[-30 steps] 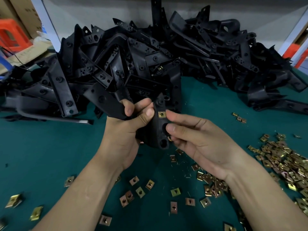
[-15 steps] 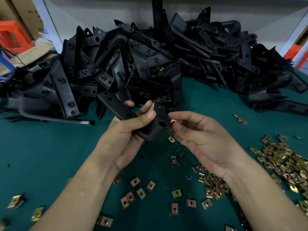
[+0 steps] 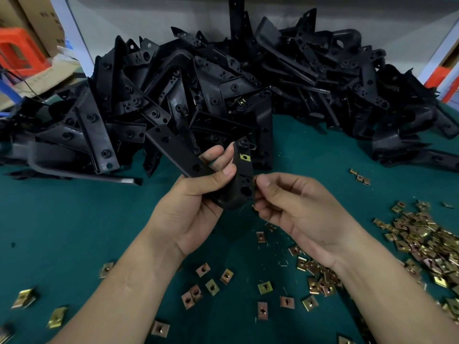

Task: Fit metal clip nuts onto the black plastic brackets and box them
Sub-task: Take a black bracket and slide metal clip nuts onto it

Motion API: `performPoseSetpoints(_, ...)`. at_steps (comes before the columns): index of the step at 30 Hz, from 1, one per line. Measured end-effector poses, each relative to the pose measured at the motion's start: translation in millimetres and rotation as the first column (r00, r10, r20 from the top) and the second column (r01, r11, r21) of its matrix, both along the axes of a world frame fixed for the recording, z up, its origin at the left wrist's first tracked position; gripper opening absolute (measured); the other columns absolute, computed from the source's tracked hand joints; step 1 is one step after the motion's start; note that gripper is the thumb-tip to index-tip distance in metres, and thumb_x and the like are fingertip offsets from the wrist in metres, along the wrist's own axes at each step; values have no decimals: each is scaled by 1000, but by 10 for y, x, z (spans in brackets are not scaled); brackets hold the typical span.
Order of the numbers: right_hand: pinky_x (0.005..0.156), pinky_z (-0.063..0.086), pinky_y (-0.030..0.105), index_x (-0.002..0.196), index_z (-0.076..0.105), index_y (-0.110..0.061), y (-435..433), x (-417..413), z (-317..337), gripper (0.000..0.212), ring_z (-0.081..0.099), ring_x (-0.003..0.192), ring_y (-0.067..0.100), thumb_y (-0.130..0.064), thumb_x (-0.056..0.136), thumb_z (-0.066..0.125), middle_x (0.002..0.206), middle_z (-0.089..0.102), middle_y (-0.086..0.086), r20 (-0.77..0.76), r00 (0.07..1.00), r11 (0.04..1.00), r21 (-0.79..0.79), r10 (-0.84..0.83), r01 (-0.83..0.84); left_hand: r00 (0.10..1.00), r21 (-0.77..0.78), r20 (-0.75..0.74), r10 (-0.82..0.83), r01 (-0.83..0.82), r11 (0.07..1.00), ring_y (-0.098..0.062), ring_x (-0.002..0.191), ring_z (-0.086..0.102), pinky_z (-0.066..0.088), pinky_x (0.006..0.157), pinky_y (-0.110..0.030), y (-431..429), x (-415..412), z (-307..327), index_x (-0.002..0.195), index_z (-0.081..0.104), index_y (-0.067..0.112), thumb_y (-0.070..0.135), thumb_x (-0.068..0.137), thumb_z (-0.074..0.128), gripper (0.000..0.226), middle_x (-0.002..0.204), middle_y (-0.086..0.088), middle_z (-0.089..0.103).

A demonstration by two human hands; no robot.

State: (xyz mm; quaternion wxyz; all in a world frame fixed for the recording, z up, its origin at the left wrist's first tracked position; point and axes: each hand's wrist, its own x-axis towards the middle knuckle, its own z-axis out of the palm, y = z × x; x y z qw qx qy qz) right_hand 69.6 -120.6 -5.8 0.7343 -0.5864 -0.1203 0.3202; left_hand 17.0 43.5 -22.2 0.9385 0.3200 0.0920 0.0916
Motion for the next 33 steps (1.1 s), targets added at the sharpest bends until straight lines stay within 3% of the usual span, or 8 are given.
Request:
performPoseSetpoints(9,63,55,20,85,77,-11,23,-19,21,19,65,67,10,-27,76,73,80,70,5,-89,996,998,65,19,-13,995,18,89,-32,30,999,-16,114,70,59,91,-31,66,-8,-28,105,67,14,-10,75,65,39,119,-5,75)
performPoseSetpoints(23,61,55,20,80,77,-13,32,-67,39,15,65,66,9,-27,81,72,79,70,4,-62,994,994,67,93,-89,981,64,182,-72,61,996,-10,103,71,57,87,-28,91,1,-93,95,61,18,-6,71,71,35,86,7,70)
performPoseSetpoints(28,64,51,20,75,75,-15,-12,-39,24,16,57,63,9,-31,78,77,77,64,3,-66,987,988,53,146,-143,968,179,210,-137,100,979,-9,110,69,59,86,-34,94,-18,-74,91,53,20,-2,76,68,31,101,10,74)
performPoseSetpoints(33,59,49,19,69,75,-14,-50,-33,29,16,53,60,8,-27,71,83,71,62,1,-110,965,968,100,239,-228,947,236,227,-228,174,956,-10,102,71,60,76,-31,51,-41,-79,91,49,19,-3,79,68,32,102,10,74)
